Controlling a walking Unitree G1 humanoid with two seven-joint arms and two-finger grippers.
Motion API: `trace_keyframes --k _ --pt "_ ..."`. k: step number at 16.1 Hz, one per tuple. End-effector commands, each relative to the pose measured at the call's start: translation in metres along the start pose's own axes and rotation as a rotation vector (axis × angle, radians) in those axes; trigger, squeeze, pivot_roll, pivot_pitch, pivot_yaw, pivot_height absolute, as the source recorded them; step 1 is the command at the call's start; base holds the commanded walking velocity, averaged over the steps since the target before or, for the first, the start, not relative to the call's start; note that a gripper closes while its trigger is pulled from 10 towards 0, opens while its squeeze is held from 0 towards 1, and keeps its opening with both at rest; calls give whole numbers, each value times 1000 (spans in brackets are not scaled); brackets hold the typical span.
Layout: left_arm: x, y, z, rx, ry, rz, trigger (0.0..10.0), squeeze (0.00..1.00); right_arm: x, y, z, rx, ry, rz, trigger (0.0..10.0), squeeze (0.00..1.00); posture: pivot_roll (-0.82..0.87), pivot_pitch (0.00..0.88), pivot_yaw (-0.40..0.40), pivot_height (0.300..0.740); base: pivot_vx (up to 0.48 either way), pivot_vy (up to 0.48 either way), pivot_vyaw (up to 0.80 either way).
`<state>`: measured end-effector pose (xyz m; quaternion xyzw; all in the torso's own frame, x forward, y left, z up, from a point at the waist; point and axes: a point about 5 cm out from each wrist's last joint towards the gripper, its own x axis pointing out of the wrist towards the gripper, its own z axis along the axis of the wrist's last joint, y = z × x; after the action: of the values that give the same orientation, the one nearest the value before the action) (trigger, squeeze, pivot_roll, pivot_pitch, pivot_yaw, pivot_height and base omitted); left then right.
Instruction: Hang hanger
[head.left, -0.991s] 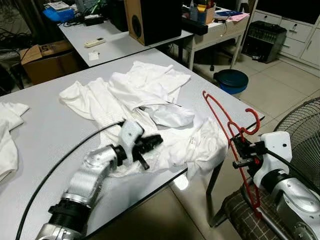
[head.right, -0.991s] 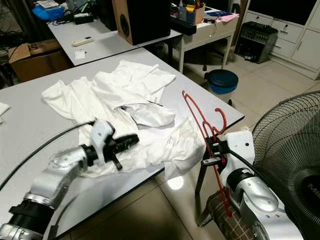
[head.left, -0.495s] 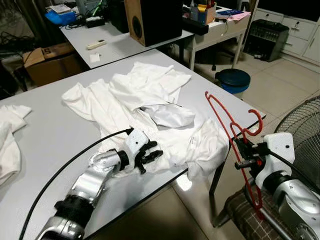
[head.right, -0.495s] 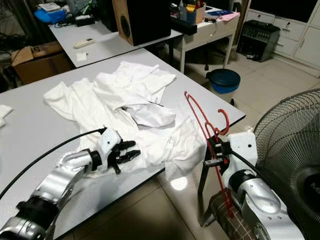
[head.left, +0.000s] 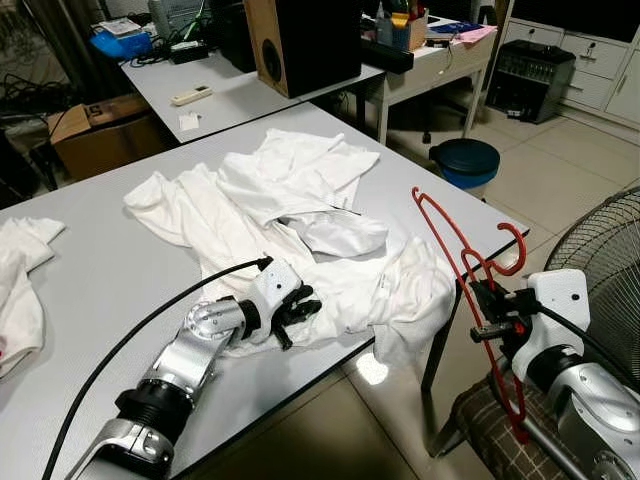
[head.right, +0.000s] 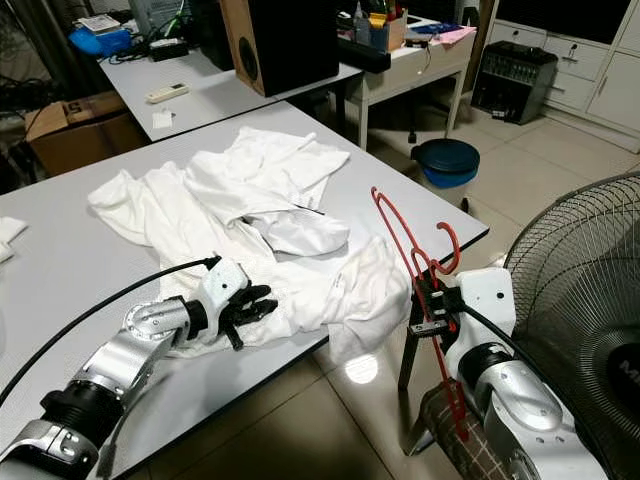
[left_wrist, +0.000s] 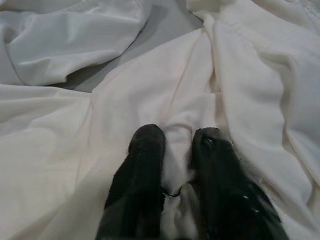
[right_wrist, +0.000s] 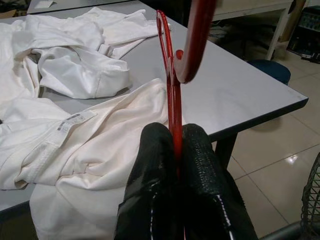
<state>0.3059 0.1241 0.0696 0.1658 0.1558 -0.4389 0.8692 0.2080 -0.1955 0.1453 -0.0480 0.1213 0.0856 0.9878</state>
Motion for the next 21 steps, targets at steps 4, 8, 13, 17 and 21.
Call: trace_keyframes --k 4,8,13,17,21 --pt "-5 -3 -17 -1 79 -34 0 0 2 3 8 -14 -45 14 10000 0 -67 0 115 740 0 0 0" --pt "-19 11 -12 2 31 -10 0 0 3 2 9 -16 -49 10 10000 0 -63 0 110 740 0 0 0" --pt "-97 105 58 50 -329 435 0 0 5 2 8 -15 -57 7 10000 0 -49 0 103 740 0 0 0" --pt "-124 123 84 55 -483 546 0 0 8 6 8 -4 -66 18 10000 0 -32 0 100 740 0 0 0" --pt "-108 104 45 42 -305 448 0 0 9 10 5 8 -67 23 10000 0 -22 0 109 740 0 0 0"
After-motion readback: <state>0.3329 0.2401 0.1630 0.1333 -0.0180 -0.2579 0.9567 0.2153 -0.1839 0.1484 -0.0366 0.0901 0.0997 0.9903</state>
